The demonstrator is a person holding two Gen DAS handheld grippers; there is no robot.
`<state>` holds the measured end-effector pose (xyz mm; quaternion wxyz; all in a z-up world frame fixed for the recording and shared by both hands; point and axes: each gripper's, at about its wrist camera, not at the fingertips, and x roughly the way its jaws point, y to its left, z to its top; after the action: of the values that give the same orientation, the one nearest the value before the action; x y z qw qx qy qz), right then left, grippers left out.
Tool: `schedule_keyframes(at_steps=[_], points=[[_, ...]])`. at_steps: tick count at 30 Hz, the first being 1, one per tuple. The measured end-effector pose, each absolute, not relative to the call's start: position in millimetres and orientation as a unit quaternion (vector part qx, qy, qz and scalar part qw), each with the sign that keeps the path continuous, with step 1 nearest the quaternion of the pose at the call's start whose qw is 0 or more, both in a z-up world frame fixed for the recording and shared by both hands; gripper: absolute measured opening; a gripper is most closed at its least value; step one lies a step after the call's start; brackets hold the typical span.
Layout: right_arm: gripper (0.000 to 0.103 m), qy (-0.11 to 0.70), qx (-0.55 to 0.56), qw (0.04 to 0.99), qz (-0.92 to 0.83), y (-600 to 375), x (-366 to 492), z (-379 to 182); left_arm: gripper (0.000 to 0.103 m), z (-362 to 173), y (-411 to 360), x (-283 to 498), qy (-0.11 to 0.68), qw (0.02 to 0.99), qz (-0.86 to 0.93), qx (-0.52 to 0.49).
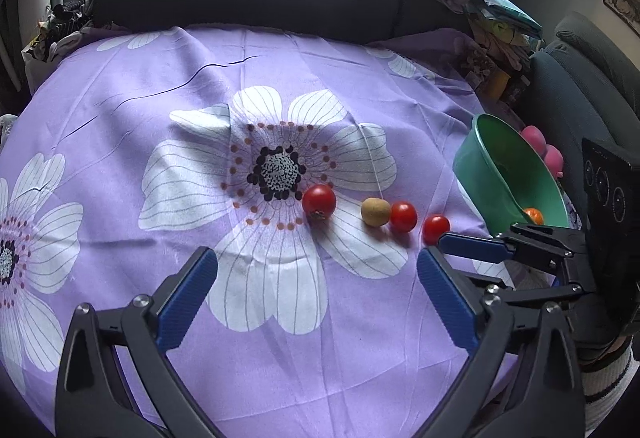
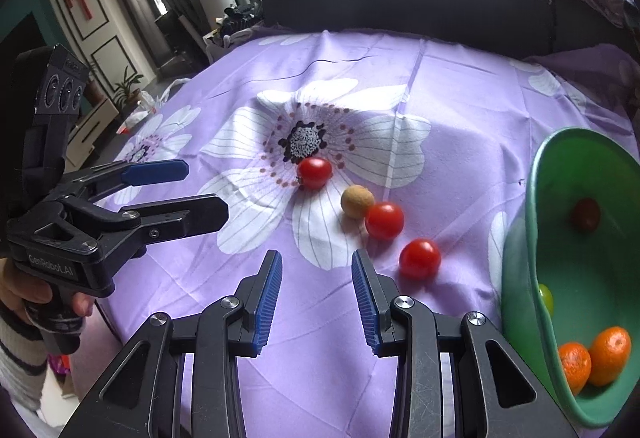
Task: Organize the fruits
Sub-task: 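Grasp the tan round fruit with the right tool while the left tool grasps a large red tomato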
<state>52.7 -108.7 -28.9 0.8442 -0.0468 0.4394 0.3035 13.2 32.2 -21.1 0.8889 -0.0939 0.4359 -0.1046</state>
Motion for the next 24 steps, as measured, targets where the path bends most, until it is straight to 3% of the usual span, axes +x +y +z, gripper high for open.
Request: schedule_keyframes(at_steps=[13, 20, 24], points=[[0.036, 0.484, -0.025, 0.822, 0.300, -95, 93, -53, 0.083, -37, 27, 50, 0.470, 0.873, -0.115, -0.063], [0.036, 0.486, -0.038, 0.828, 0.275, -95, 106, -58, 0.064, -47, 19, 68, 0.488, 0.863, -0.124, -0.045], [0.036, 0.490, -0.044, 0.826, 0.275, -95, 111, -58, 0.063, -50, 18, 77, 0.496, 0.858, -0.126, -0.041]])
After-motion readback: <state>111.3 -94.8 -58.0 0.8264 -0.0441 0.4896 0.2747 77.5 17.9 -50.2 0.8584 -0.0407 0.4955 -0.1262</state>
